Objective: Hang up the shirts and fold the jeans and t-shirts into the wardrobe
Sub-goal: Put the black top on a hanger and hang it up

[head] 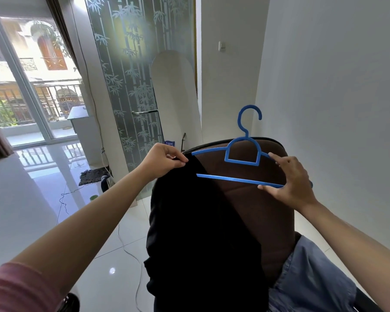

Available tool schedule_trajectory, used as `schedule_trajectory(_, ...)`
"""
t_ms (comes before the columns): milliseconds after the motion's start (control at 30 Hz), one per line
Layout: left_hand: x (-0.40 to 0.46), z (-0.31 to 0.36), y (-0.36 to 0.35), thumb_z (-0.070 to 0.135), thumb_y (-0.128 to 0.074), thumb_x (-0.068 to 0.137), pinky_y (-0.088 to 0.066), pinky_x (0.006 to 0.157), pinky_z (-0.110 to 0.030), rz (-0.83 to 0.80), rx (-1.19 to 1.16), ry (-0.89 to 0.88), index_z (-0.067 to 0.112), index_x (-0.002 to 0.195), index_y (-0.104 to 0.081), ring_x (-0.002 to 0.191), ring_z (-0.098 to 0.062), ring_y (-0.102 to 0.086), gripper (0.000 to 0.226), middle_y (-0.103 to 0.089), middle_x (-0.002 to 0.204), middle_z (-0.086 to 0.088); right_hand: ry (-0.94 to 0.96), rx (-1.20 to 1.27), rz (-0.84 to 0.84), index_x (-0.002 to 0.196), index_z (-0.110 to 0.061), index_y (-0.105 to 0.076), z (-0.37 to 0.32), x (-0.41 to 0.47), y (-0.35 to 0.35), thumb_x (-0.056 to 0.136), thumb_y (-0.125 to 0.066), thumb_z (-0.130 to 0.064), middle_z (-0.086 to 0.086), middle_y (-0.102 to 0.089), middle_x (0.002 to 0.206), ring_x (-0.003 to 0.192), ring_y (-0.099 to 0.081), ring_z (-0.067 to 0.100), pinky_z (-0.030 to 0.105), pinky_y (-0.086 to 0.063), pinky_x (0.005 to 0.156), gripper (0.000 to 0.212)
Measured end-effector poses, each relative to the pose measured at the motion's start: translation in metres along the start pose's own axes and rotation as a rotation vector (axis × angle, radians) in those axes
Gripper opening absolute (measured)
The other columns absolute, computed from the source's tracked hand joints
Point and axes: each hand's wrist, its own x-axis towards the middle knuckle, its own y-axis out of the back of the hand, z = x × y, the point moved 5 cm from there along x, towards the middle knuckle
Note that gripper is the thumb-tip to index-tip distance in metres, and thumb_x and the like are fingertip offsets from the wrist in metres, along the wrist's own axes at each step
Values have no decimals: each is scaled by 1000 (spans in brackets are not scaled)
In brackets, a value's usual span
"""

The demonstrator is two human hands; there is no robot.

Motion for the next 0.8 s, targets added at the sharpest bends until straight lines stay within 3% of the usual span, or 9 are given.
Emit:
schedule_trajectory(267, -19, 35, -5, 4, -77, 74, -54, 87, -50, -13, 51, -75, 22, 73, -77, 83, -43, -65, 17, -73, 82, -17, 17, 1, 68, 135, -16, -47, -8, -22, 37, 55, -91, -34, 12, -56, 105, 89, -56, 26, 42, -53, 76, 93)
schedule_trajectory(433, -35, 72, -18, -1, -75, 74, -54, 82, -35, -71, 119, -201, 22, 72, -75, 76, -26, -66, 23, -71, 80, -8, 76, 8, 105, 135, -18, -43, -22, -31, 61, 59, -87, -41, 15, -58, 103, 86, -56, 27, 37, -52, 73, 91)
schedule_trajectory(633, -53, 116, -31, 0, -75, 74, -53, 84, -41, -37, 166, -266, 11, 80, -77, 80, -30, -64, 13, -70, 83, -10, 93, -17, 133, 137, -23, -42, -39, -26, 85, 62, -76, -53, 11, -56, 106, 89, -54, 24, 41, -50, 74, 88)
schedule_trajectory(800, -68, 154, -40, -2, -74, 74, -55, 78, -26, 37, 142, -323, 10, 80, -77, 73, -16, -67, 14, -71, 82, -5, 116, 14, 182, 135, -21, -46, -57, -22, 102, 61, -77, -52, 11, -56, 107, 91, -55, 25, 34, -45, 79, 87)
